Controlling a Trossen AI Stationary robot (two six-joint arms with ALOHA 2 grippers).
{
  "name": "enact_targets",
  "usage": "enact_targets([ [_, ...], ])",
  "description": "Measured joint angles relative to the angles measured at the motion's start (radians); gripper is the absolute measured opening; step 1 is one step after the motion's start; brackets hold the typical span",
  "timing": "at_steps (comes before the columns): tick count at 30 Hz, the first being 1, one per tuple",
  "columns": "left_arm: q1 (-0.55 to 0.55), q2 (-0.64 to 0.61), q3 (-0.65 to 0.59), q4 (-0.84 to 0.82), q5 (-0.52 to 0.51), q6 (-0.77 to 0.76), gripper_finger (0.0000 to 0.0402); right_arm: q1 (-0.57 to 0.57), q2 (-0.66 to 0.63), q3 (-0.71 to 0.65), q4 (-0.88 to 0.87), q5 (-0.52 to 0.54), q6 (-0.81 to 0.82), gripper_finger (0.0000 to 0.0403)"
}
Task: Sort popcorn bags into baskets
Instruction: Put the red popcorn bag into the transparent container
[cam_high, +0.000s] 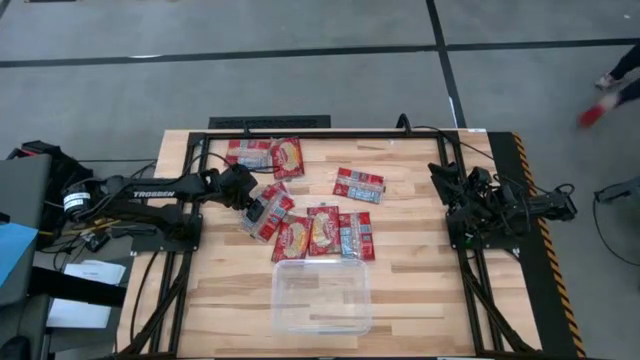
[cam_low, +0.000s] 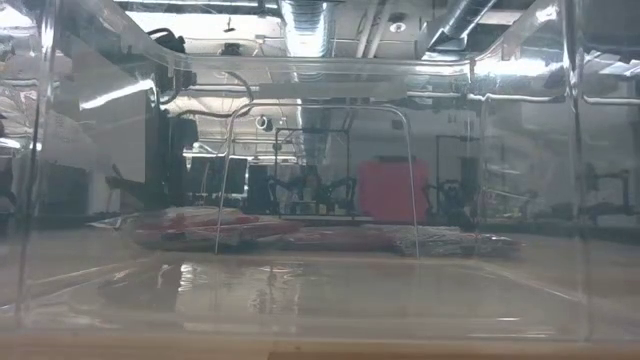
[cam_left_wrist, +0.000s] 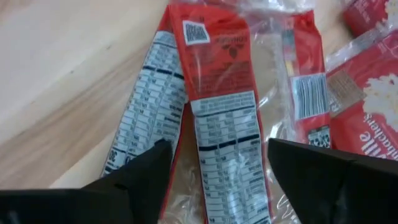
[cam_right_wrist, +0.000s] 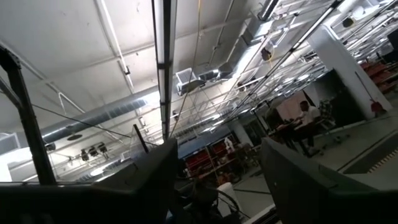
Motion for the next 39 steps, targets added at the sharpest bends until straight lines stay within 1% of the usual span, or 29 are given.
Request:
enact_targets([
  [5, -0.008, 0.052, 0.001, 0.0, 0.005, 0.001, 0.0164, 0.0, 0.0, 0.0, -0.004, 0.05, 0.0, 0.0255],
  [10, -0.007, 0.151, 0.004, 0.05, 0.094, -0.004, 0.0076, 0.0, 0.0, 0.0, -0.004, 0.062, 0.0, 0.0255],
  [13, -0.006, 0.189, 0.01, 0.085, 0.138, -0.047, 0.0021, 0.0, 0.0, 0.0, -0.003, 0.062, 0.001, 0.0255],
  [14, -0.006, 0.192, 0.015, 0.087, 0.146, -0.059, 0.0012, 0.0, 0.0, 0.0, -0.003, 0.062, 0.001, 0.0255],
  [21, -0.007, 0.153, 0.091, 0.008, 0.144, -0.071, 0.0002, 0.0, 0.0, 0.0, -0.003, 0.062, 0.001, 0.0255],
  [28, -0.007, 0.105, 0.242, -0.129, 0.139, -0.035, 0.0, 0.0, 0.0, 0.0, -0.005, 0.062, 0.001, 0.0255],
  [31, -0.009, 0.102, 0.353, -0.218, 0.149, 0.008, 0.0, 0.0, 0.0, 0.0, -0.006, 0.062, 0.001, 0.0255],
  [36, -0.021, 0.101, 0.555, -0.409, 0.138, 0.109, 0.0, 0.0, 0.0, 0.0, -0.007, 0.061, 0.001, 0.0255],
  [39, -0.028, 0.1, 0.672, -0.477, 0.184, 0.139, 0.0, 0.0, 0.0, 0.0, -0.009, 0.061, 0.001, 0.0255],
])
